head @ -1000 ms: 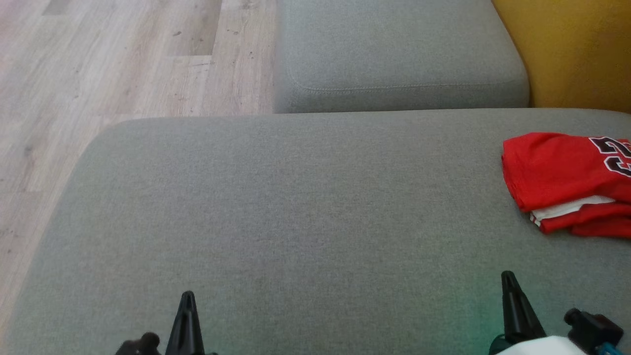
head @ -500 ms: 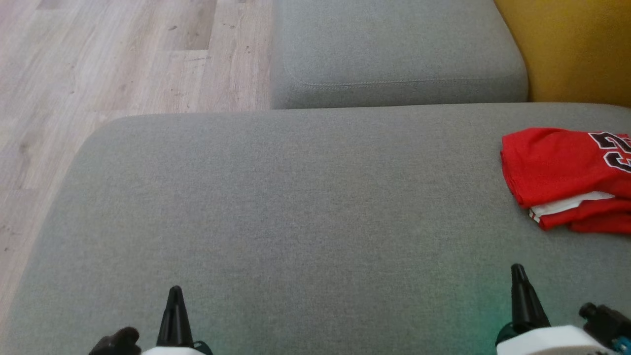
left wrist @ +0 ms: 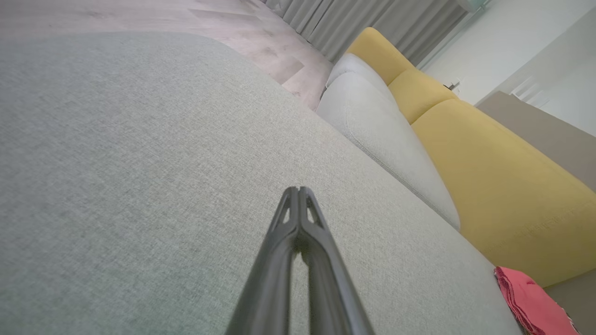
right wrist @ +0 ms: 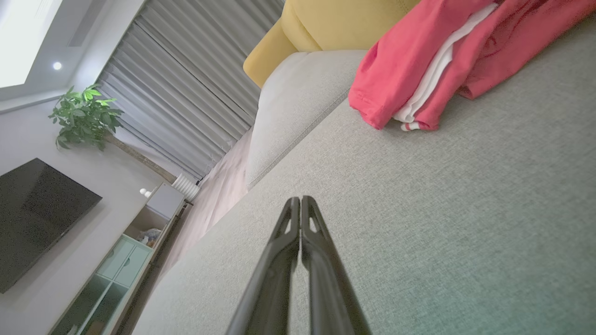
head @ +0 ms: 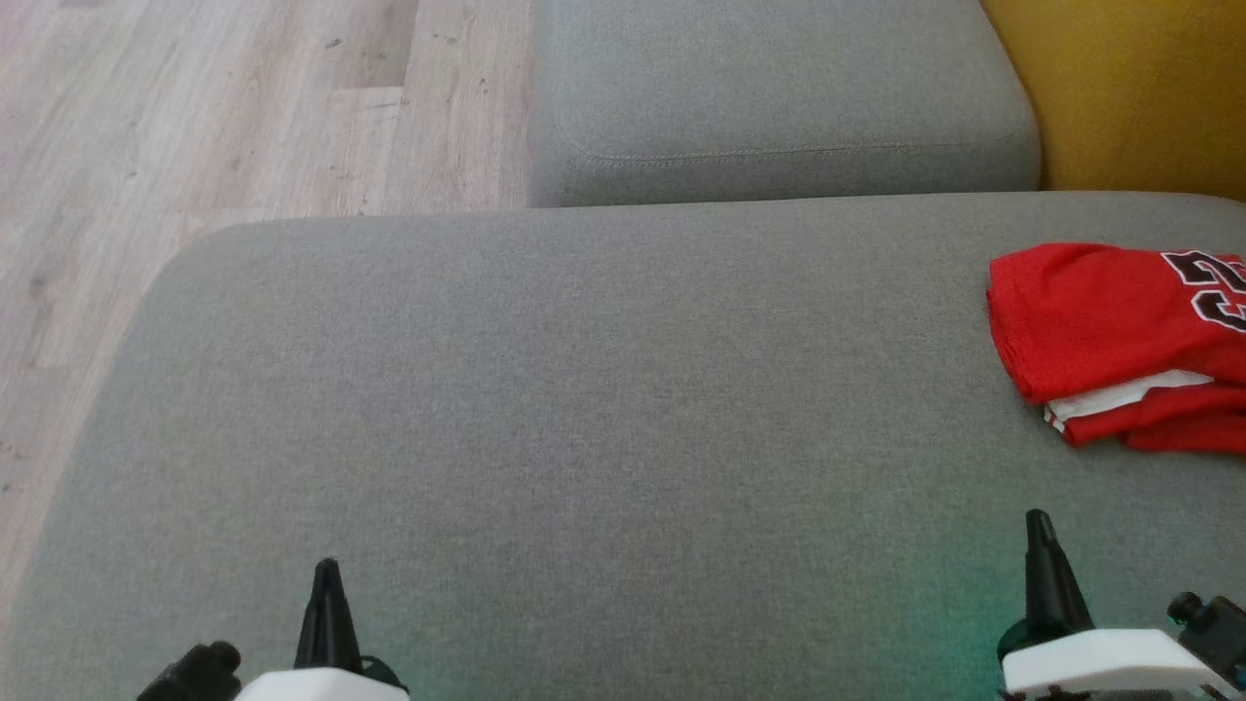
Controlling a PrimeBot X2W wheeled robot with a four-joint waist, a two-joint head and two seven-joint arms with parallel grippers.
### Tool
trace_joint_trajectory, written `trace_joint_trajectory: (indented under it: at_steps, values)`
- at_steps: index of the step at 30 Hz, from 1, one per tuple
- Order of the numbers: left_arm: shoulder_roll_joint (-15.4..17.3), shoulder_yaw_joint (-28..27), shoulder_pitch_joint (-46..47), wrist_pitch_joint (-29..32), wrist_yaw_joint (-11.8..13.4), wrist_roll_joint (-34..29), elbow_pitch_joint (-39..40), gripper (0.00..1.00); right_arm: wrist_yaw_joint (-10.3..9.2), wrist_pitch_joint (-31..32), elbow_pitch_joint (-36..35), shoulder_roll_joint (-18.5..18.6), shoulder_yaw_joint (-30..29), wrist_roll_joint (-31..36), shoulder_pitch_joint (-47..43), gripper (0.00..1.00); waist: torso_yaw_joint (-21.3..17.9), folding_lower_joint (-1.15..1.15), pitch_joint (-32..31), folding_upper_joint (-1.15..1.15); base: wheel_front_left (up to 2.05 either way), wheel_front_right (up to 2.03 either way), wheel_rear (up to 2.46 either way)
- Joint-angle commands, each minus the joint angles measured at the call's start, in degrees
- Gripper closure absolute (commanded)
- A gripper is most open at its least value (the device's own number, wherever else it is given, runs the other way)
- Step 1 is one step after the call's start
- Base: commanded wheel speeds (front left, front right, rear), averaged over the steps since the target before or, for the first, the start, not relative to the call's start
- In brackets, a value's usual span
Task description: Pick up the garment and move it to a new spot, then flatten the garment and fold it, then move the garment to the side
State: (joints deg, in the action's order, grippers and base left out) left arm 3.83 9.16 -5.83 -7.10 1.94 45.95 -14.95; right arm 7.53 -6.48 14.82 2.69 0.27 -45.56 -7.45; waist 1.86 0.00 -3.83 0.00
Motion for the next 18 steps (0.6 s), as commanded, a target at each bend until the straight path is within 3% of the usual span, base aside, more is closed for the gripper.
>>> trace_joint_trajectory:
  at_steps: [1,18]
  values:
    - [0.71,-1.80,3.81,0.32,-0.56,1.68,1.54,1.00,-0.02,0.27,-1.70,1.19,0.13,-1.81,3.92,1.00,-0.04,0.00,0.08,0.00,0.00,0.00,0.00]
    - [0.82,-4.36,5.67,2.88,-2.64,12.68,1.44,1.00,-0.02,2.84,-1.52,1.32,-0.99,-12.72,6.15,1.00,-0.47,0.00,1.00,0.00,0.00,0.00,0.00]
